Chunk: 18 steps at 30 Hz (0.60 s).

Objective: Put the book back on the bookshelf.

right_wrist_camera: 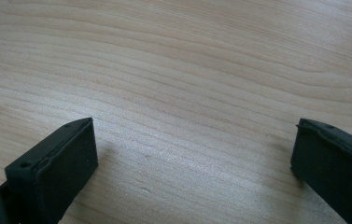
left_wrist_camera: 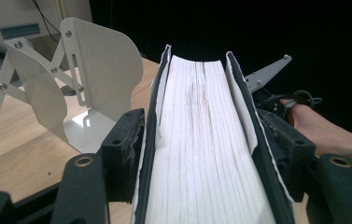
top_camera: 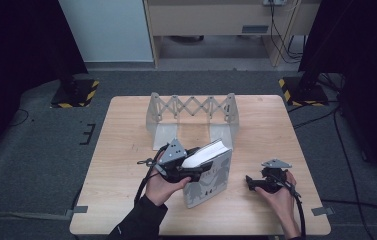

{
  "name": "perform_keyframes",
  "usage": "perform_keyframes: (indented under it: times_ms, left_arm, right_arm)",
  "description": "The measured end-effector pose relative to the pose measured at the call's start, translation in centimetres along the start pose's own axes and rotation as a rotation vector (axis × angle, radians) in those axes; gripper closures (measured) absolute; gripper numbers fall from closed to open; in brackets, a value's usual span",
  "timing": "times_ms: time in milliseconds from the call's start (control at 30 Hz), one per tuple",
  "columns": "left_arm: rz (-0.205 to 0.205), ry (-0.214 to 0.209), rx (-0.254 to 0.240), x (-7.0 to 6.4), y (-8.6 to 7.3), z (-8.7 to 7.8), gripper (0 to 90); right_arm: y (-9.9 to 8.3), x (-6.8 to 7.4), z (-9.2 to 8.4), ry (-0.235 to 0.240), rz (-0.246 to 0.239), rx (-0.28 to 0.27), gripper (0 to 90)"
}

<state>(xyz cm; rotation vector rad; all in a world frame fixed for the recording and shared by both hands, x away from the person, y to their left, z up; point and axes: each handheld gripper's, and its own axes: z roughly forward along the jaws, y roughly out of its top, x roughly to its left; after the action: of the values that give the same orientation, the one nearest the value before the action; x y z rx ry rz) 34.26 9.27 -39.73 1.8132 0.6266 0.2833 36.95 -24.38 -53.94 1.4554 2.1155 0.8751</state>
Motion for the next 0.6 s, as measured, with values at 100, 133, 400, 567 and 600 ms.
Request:
perform_keyframes:
  times_ms: [100,133,400,567,600]
  left_arm:
    - [-0.003,-0.009,0.048,0.11,0.29,0.08,37.4]
    - [-0.003,-0.009,0.048,0.11,0.29,0.08,37.5]
    - [-0.033,-0.030,0.013,0.72,0.80,0.02,39.2]
    - [0.021,0.000,0.070,0.37,1.04,0.71,38.3]
    - [0.013,-0.010,0.073,0.36,1.10,0.82,38.6]
  right_arm:
    - [0.00,0.00,0.00,0.000,0.000,0.000,0.9]
    - [0.00,0.00,0.00,0.000,0.000,0.000,0.9]
    - [0.00,0.00,0.00,0.000,0.000,0.000,0.9]
    - [0.00,0.00,0.00,0.000,0.000,0.000,0.9]
    - [0.00,0.00,0.00,0.000,0.000,0.000,0.9]
